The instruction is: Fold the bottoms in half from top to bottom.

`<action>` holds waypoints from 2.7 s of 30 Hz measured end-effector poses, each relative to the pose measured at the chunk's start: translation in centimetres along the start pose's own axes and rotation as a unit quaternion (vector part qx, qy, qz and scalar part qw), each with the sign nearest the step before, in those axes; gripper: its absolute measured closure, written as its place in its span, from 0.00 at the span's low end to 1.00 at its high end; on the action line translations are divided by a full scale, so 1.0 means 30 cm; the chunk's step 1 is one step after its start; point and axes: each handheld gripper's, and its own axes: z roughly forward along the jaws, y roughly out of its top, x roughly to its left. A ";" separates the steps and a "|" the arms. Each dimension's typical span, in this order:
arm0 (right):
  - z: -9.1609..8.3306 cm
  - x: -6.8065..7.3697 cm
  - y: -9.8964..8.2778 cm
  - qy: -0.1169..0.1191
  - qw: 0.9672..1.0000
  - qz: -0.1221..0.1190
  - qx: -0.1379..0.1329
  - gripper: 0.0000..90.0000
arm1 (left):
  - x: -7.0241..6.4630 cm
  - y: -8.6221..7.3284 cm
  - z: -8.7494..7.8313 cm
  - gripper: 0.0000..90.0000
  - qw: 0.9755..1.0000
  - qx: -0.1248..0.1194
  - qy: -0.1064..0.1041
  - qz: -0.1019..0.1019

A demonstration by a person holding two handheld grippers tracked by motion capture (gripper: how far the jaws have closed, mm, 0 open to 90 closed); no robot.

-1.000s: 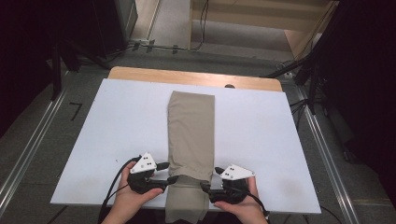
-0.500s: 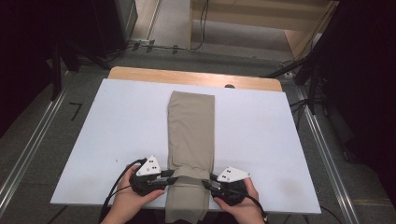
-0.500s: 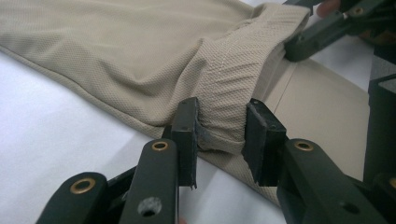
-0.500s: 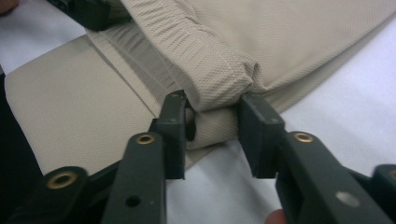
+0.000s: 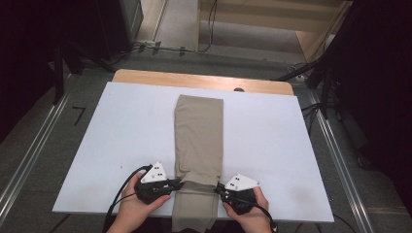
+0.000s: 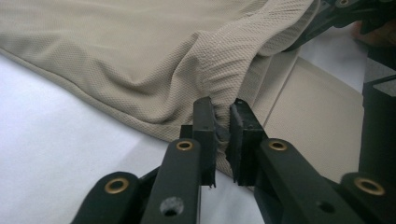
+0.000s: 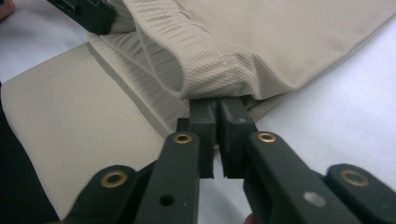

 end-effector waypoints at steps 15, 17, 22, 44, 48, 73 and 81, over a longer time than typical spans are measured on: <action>-0.067 0.024 0.012 0.018 0.999 -0.002 -0.030 0.96 | -0.047 0.025 -0.067 0.96 0.999 -0.033 -0.014 0.010; -0.081 0.036 0.010 0.022 0.999 -0.005 -0.031 0.96 | -0.060 0.025 -0.077 0.96 0.999 -0.033 -0.016 0.013; -0.116 0.067 -0.007 0.033 0.999 -0.003 -0.037 0.96 | -0.101 0.016 -0.107 0.96 0.999 -0.039 -0.026 0.016; -0.291 0.248 -0.121 0.153 0.987 -0.024 -0.030 0.68 | -0.328 -0.078 -0.276 0.83 0.992 -0.053 -0.106 0.043; -0.330 0.253 -0.123 0.167 0.984 -0.060 -0.024 0.30 | -0.313 -0.066 -0.310 0.35 0.991 -0.083 -0.096 0.037; -0.061 0.088 0.005 0.064 0.997 -0.029 -0.019 0.77 | 0.018 0.107 -0.132 0.10 0.992 -0.102 -0.070 -0.009; -0.030 0.070 -0.027 0.082 0.995 -0.053 0.029 0.92 | 0.108 0.147 -0.091 0.06 0.993 -0.096 -0.059 -0.017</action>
